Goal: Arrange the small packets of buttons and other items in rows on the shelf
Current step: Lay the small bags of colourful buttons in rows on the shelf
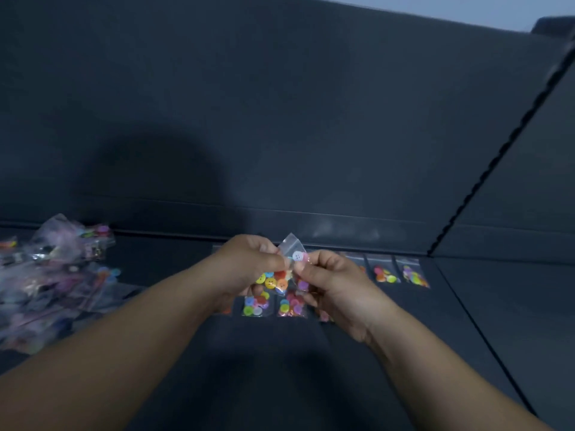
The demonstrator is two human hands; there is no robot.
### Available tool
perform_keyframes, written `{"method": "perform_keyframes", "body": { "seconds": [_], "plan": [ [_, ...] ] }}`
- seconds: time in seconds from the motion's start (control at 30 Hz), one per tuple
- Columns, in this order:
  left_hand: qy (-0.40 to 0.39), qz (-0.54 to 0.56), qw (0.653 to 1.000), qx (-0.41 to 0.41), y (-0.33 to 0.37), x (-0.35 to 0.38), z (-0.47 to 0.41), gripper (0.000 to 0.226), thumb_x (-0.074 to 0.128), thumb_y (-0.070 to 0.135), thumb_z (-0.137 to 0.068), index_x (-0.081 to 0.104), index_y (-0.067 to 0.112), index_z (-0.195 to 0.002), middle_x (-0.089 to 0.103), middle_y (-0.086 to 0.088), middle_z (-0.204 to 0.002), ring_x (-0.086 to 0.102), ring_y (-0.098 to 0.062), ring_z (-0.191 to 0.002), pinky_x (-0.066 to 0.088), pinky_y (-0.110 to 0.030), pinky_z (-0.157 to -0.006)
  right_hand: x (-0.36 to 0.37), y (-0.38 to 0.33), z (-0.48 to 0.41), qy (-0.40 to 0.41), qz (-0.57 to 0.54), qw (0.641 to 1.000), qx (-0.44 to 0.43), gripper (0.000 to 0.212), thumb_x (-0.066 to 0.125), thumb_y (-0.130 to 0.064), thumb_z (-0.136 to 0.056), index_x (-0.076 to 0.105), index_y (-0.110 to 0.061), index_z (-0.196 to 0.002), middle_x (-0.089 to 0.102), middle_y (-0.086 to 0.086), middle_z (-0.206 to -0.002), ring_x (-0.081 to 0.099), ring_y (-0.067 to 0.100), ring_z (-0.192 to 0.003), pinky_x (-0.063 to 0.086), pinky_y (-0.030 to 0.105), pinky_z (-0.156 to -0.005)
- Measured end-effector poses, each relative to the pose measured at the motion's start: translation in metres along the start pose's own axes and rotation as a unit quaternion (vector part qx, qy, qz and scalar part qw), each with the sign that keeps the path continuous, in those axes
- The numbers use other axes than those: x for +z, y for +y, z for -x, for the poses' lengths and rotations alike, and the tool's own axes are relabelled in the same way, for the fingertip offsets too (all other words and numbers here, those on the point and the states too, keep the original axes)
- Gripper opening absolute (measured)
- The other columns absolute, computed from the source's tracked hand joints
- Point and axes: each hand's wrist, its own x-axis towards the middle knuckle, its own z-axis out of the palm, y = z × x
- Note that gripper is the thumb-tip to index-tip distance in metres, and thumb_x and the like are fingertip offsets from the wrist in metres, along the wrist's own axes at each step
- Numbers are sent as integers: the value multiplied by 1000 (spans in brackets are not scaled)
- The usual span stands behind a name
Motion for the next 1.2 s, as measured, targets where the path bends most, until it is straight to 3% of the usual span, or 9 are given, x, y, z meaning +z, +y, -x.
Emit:
{"method": "perform_keyframes", "body": {
  "seconds": [0.07,0.17,0.37,0.47,0.6,0.73,0.8,0.97,1.2],
  "plan": [
    [-5,-36,999,14,1,11,-2,16,69,13,-83,59,14,-71,62,-4,-67,54,-18,-65,42,-25,-52,-13,4,6,4,30,999,-11,6,64,-6,-86,60,-9,-84,58,4,-62,46,13,-46,35,24,-43],
    [-2,-96,995,31,3,25,-4,20,70,12,-82,60,16,-66,62,1,-63,52,-17,-62,42,-25,-53,-31,5,14,40,60,997,-27,12,65,-1,-84,62,-9,-76,60,4,-61,50,13,-50,41,26,-52],
    [-22,-186,981,56,12,50,-4,6,70,16,-82,66,12,-82,69,-10,-84,57,-14,-68,45,-21,-57,-57,9,26,45,92,994,-40,11,64,-6,-87,64,-14,-79,62,1,-70,52,10,-61,42,19,-57],
    [-65,-204,975,58,16,61,-5,4,68,13,-82,67,10,-84,67,-9,-81,56,-14,-66,48,-20,-52,-66,9,30,42,93,994,-47,11,65,-5,-85,64,-15,-80,61,-1,-72,52,10,-65,41,20,-61],
    [-63,-193,978,55,10,70,-9,6,71,16,-81,67,16,-85,70,-2,-83,62,-17,-75,48,-25,-61,-83,14,32,106,89,990,-27,19,66,2,-81,62,-12,-70,62,4,-68,56,15,-64,47,25,-66],
    [-27,-121,992,18,-1,67,-17,10,72,17,-80,66,13,-86,72,-7,-90,64,-21,-84,53,-33,-71,-104,27,29,218,113,969,26,12,66,2,-81,60,-7,-75,61,7,-64,54,14,-52,46,16,-48],
    [-18,-70,997,-5,-4,66,-17,11,72,15,-82,65,9,-88,71,-13,-92,61,-23,-78,50,-33,-66,-109,34,25,234,156,959,44,12,62,-1,-83,61,-9,-74,61,7,-65,54,13,-53,43,15,-46],
    [-19,48,996,-71,-8,70,-16,9,61,2,-87,63,10,-83,65,-10,-84,58,-18,-69,46,-26,-52,-112,42,11,257,210,942,50,10,65,-3,-81,63,-8,-73,63,8,-67,60,20,-62,56,37,-70],
    [-38,32,996,-67,-9,69,-11,22,58,-4,-85,63,16,-93,68,-8,-96,63,-20,-85,53,-34,-74,-111,45,-2,276,330,902,24,15,72,-16,-77,58,-20,-75,63,-2,-74,62,18,-76,47,25,-63]
  ]
}}
